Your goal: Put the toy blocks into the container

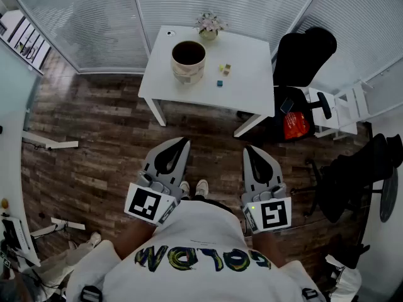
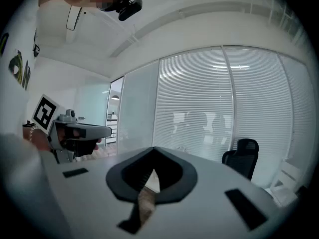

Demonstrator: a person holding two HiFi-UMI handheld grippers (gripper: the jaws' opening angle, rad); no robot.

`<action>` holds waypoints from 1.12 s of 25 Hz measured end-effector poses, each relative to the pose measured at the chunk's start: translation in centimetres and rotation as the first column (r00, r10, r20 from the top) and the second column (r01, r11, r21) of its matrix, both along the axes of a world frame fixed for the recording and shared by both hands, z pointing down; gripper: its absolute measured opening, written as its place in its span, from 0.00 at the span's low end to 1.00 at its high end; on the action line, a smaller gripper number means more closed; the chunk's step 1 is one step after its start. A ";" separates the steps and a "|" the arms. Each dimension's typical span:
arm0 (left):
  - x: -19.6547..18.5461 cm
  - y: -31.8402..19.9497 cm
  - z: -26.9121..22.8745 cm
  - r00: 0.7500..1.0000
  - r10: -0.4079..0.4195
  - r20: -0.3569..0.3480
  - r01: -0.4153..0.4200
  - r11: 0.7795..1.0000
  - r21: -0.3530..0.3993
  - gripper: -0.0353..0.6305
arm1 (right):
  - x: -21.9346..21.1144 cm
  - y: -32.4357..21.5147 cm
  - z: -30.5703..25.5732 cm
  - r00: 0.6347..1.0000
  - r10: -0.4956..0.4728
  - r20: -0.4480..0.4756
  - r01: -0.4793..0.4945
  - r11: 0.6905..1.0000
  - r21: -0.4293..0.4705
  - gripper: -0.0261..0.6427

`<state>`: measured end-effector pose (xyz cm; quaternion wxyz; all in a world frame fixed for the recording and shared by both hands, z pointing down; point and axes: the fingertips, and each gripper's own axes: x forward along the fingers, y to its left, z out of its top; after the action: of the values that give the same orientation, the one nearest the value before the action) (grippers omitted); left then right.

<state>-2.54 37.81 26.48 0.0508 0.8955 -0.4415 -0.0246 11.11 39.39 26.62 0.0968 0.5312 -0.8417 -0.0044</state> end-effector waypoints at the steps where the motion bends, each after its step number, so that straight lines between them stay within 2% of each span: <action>1: 0.1 0.0 -0.1 1.000 0.000 0.000 0.000 1.000 -0.001 0.07 | 0.1 0.0 -0.1 1.000 -0.002 0.001 0.002 1.000 0.000 0.05; 8: 1.7 0.0 -0.2 1.000 0.001 0.004 -0.001 1.000 -0.006 0.07 | 1.2 -0.1 -0.4 1.000 -0.013 0.006 0.013 1.000 0.012 0.05; 19: 6.0 -1.6 0.6 0.999 -0.040 -0.007 0.040 0.999 -0.019 0.07 | 5.8 -2.0 0.3 0.999 -0.026 0.040 0.026 1.000 0.007 0.05; 28: 7.1 -3.8 1.5 0.998 -0.060 -0.014 0.059 0.997 -0.042 0.07 | 6.8 -4.7 1.0 0.998 -0.050 0.049 0.051 0.999 -0.009 0.05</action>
<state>4.54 34.00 27.94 0.0722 0.8804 -0.4681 -0.0239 17.91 34.68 27.59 0.0789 0.5092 -0.8570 0.0104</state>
